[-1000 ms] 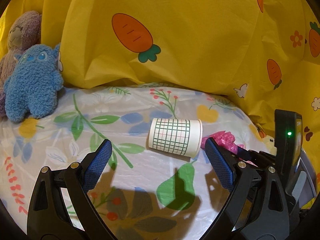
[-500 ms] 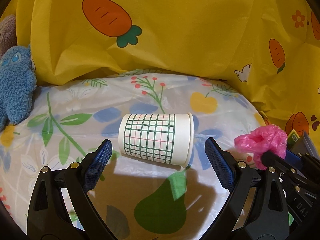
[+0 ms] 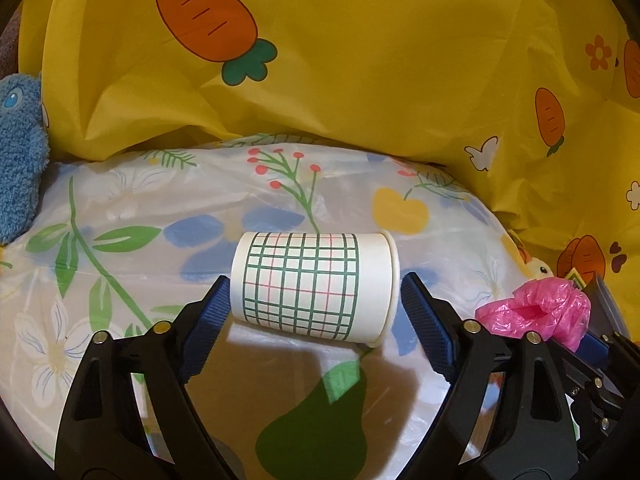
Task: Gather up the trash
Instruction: 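Grasp the pink plastic bag with the right gripper while the left gripper grasps the white grid cup, then carry the pink bag and white grid cup over the grey bin with both grippers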
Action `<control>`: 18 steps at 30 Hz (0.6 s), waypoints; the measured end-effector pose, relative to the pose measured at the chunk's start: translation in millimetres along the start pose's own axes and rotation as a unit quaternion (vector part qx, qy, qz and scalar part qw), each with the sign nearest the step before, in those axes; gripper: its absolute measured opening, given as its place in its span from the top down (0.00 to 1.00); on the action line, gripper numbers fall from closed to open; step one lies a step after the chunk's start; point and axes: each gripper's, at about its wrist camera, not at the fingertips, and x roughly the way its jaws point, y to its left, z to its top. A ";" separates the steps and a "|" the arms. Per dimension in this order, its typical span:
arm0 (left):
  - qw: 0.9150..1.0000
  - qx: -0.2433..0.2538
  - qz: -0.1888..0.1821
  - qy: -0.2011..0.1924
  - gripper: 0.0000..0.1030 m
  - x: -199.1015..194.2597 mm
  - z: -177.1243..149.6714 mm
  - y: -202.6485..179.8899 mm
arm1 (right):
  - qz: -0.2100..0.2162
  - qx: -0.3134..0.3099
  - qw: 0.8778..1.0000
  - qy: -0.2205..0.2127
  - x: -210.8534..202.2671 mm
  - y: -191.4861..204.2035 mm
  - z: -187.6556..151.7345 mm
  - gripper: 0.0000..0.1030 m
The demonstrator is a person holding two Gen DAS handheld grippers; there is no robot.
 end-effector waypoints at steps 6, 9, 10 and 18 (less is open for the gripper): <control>1.000 0.006 0.000 0.003 0.24 -1.5 -2.4 -2.2 | 0.000 -0.002 1.000 -0.004 -4.1 0.7 -0.4 0.69; 1.000 0.014 -0.002 0.000 0.24 -4.5 -4.2 -5.9 | 0.001 -0.002 1.000 -0.004 -5.2 0.7 -0.9 0.69; 1.000 0.017 -0.001 -0.001 0.24 -5.5 -5.2 -7.1 | 0.000 -0.002 1.000 -0.005 -5.9 0.9 -1.2 0.69; 0.999 0.036 -0.005 -0.023 0.24 -35.1 -9.4 -18.7 | -0.001 0.003 1.000 -0.019 -24.8 -2.3 -3.2 0.69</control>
